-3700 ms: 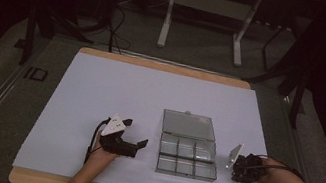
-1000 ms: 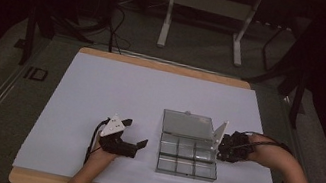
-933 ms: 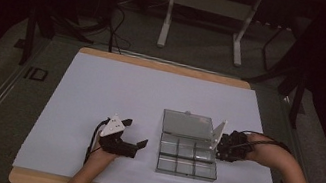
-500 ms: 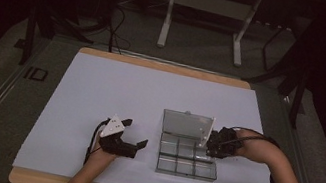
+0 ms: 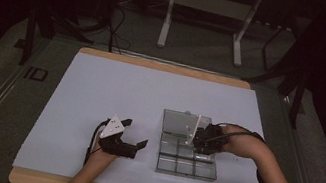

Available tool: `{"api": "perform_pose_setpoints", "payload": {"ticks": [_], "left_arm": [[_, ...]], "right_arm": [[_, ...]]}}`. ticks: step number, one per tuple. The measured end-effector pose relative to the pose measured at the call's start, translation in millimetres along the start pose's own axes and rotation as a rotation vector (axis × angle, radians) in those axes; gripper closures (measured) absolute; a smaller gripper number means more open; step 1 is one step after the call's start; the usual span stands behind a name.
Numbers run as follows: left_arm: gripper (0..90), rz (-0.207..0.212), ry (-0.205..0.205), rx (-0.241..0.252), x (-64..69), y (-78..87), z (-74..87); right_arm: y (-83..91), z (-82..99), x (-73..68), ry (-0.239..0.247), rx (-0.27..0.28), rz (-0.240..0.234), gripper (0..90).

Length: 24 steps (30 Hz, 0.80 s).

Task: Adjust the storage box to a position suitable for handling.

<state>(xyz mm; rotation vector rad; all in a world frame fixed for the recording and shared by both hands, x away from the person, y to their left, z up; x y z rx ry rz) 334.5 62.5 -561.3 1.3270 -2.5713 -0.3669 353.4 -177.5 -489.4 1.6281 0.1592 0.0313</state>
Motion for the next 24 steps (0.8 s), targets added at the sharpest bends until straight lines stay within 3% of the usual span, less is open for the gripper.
{"api": "perform_pose_setpoints", "payload": {"ticks": [13, 24], "left_arm": [[3.4, -0.006, -0.021, 0.006, 1.9, 0.5, 0.1], [3.3, -0.002, -0.016, 0.011, 1.8, 1.1, 0.1]], "right_arm": [[-6.2, -28.5, 3.8, 0.037, 0.018, -0.012, 86.5], [-16.8, -51.0, 6.7, 0.060, 0.025, -0.025, 86.4]]}}
Point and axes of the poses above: each handheld gripper's, and its own axes: y roughly backward along the jaws, z roughly out of its underside, x roughly to its right, the point moved 6 cm from there along -y, roughly forward along the jaws, and after that the axes turned 10 degrees about -z, right-handed, at the moved point
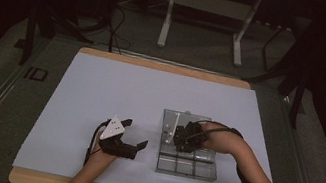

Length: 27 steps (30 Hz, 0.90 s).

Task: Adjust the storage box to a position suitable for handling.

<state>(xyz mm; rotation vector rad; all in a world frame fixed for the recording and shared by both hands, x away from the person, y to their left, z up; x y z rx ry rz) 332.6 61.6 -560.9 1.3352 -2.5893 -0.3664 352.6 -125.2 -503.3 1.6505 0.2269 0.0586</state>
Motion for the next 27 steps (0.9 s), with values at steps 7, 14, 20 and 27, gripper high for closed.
{"api": "perform_pose_setpoints", "payload": {"ticks": [7, 14, 20, 27], "left_arm": [[3.4, 0.000, -0.001, 0.001, 0.1, 0.3, 0.0], [3.3, 0.001, 0.000, 0.002, 0.0, 0.6, 0.1], [3.3, 0.002, -0.003, 0.003, 0.1, 0.8, 0.1], [3.3, 0.002, -0.002, 0.003, 0.0, 0.8, 0.1]], "right_arm": [[-11.4, -8.0, 3.6, -0.013, -0.006, -0.010, 86.4], [-22.3, -10.4, 7.8, -0.020, -0.003, -0.023, 86.4], [-30.9, -9.2, 10.8, -0.022, -0.021, -0.025, 86.3], [-34.1, -6.9, 12.2, -0.029, -0.031, -0.031, 84.5]]}}
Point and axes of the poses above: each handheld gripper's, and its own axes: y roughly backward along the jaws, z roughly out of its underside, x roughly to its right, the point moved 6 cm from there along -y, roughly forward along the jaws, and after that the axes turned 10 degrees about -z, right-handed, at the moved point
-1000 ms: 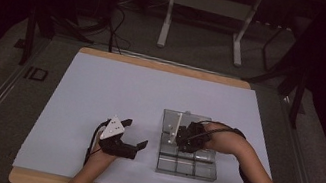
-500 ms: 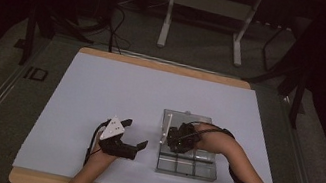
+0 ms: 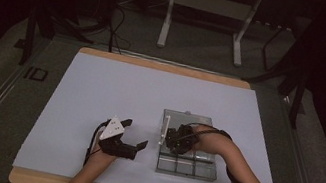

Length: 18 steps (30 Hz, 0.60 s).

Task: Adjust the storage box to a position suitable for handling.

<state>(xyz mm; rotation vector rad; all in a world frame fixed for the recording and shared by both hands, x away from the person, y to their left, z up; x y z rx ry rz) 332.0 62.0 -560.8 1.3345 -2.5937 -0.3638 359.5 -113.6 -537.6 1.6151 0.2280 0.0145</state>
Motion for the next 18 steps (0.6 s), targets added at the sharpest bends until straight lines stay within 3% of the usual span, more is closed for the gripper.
{"api": "perform_pose_setpoints", "payload": {"ticks": [4, 18], "left_arm": [[3.4, -0.001, -0.002, 0.000, 0.2, -0.1, 0.0], [3.4, -0.001, 0.011, 0.002, -0.2, -0.4, -0.2]], "right_arm": [[0.3, 1.4, 0.3, -0.003, -0.002, -0.004, 81.1], [19.0, 1.7, -9.7, 0.023, 0.016, 0.012, 81.3]]}}
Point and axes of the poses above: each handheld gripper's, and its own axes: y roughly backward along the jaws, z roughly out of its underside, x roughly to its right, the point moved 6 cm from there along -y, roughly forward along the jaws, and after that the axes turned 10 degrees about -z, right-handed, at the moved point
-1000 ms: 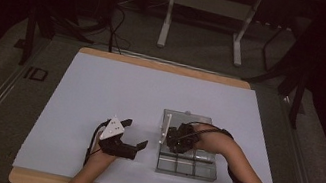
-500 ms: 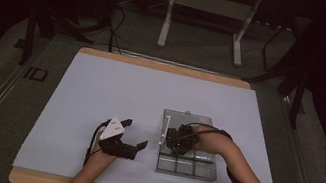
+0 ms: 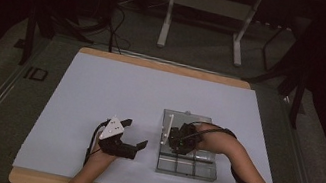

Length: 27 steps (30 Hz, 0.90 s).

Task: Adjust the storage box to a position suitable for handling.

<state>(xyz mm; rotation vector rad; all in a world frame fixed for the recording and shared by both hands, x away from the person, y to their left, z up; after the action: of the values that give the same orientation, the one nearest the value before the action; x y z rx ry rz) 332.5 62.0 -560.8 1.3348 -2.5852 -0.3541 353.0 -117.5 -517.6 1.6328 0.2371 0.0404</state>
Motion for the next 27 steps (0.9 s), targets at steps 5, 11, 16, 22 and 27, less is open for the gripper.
{"api": "perform_pose_setpoints", "payload": {"ticks": [5, 11, 16, 22, 27], "left_arm": [[3.3, -0.002, -0.001, -0.001, -0.1, -0.1, 0.0], [3.3, -0.002, -0.001, -0.001, -0.1, -0.1, 0.0], [3.4, -0.003, -0.002, -0.002, 0.0, -0.1, 0.1], [3.4, -0.003, -0.002, -0.002, 0.0, -0.1, 0.1], [3.4, -0.004, -0.001, -0.002, -0.1, -0.1, 0.1]], "right_arm": [[6.1, 4.9, -3.8, -0.003, 0.002, -0.005, 82.0], [13.5, 15.3, -5.9, -0.006, 0.000, -0.002, 82.0], [17.8, 25.8, -6.9, -0.012, -0.001, 0.001, 82.0], [23.8, 50.3, -7.4, -0.049, -0.009, 0.010, 81.7], [30.3, 68.0, -7.2, -0.078, -0.007, 0.020, 81.8]]}}
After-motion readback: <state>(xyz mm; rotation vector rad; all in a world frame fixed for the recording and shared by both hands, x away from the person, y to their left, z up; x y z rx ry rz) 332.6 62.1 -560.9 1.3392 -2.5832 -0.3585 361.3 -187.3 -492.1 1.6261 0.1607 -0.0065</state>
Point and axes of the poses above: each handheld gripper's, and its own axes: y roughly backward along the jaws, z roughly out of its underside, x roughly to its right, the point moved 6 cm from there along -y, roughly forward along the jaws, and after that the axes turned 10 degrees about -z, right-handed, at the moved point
